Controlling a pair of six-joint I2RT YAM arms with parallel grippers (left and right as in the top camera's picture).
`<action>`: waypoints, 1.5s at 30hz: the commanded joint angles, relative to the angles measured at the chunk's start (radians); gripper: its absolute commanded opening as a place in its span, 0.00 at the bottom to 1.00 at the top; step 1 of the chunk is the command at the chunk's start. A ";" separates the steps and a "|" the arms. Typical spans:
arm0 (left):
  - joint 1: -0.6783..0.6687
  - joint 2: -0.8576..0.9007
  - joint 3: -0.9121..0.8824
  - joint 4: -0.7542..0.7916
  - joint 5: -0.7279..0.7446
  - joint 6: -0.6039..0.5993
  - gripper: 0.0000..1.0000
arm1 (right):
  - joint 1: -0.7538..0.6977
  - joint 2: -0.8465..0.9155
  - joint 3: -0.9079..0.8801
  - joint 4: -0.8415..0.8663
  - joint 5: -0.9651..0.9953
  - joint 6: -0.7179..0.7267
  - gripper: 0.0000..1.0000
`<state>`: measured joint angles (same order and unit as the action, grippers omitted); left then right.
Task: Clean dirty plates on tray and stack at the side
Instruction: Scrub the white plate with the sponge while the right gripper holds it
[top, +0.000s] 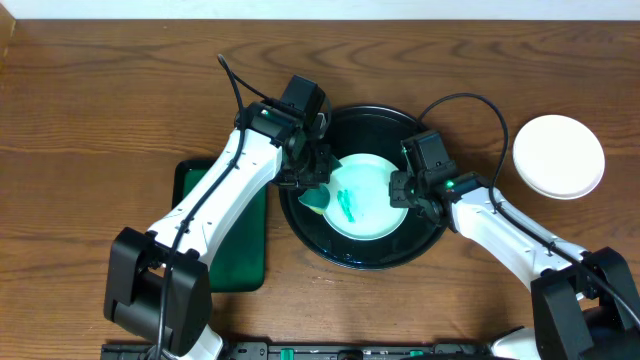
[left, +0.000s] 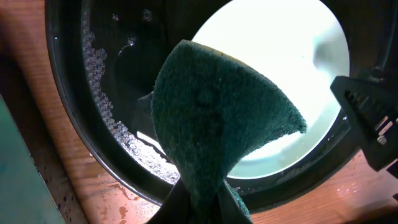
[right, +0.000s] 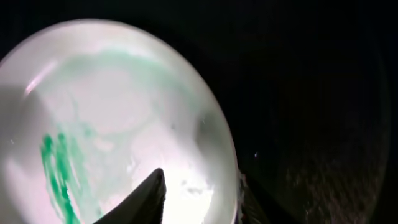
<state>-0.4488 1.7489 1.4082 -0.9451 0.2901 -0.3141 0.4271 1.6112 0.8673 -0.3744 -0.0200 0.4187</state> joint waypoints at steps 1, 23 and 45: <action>-0.002 0.000 -0.004 -0.003 0.013 -0.004 0.07 | 0.009 0.005 -0.005 -0.008 -0.018 -0.034 0.54; -0.002 0.000 -0.004 -0.010 0.013 -0.003 0.07 | 0.006 0.123 -0.006 0.026 -0.008 -0.031 0.43; -0.041 0.050 -0.004 0.002 0.090 0.004 0.07 | 0.006 0.135 -0.006 0.072 -0.008 -0.008 0.01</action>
<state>-0.4618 1.7645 1.4082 -0.9546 0.3099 -0.3138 0.4191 1.7172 0.8684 -0.3092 -0.0051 0.4019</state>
